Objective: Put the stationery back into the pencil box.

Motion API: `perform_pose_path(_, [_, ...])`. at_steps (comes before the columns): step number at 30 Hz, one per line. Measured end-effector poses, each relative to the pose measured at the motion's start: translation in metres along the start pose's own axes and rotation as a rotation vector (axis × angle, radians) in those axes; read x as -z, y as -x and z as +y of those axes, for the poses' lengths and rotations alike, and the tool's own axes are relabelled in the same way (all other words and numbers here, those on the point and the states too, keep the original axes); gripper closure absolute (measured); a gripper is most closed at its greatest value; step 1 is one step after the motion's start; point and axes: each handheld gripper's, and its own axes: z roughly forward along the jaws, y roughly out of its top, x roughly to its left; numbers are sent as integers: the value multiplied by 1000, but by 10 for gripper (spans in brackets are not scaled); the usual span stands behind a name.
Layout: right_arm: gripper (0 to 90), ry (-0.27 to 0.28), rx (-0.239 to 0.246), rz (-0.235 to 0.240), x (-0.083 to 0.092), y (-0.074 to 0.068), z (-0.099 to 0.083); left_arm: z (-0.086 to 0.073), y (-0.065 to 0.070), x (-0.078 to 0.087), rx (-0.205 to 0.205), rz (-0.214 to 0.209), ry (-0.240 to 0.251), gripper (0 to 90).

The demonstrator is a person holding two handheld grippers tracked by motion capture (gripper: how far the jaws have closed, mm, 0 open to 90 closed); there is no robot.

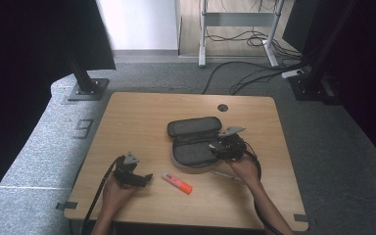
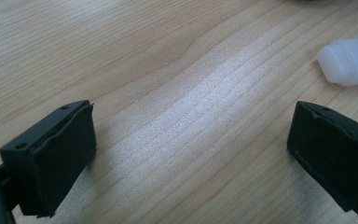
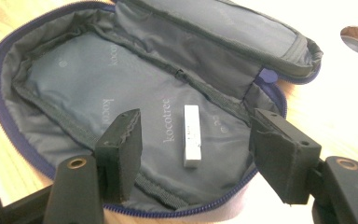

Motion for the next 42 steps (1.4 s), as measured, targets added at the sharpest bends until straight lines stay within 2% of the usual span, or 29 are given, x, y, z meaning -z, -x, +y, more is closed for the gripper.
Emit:
perform_pose_path(12, [340, -3, 44, 40, 9, -6, -5, 0, 0, 0, 0, -1, 0, 11])
perform_pose_path(17, [338, -21, 53, 51, 12, -8, -7, 0, 0, 0, 0, -1, 0, 10])
perform_pose_path(35, [333, -13, 14, 57, 21, -4, -23, 0, 0, 0, 0, -1, 0, 10])
perform_pose_path(42, [332, -20, 18, 54, 22, -5, -29, 0, 0, 0, 0, 0, 0, 11])
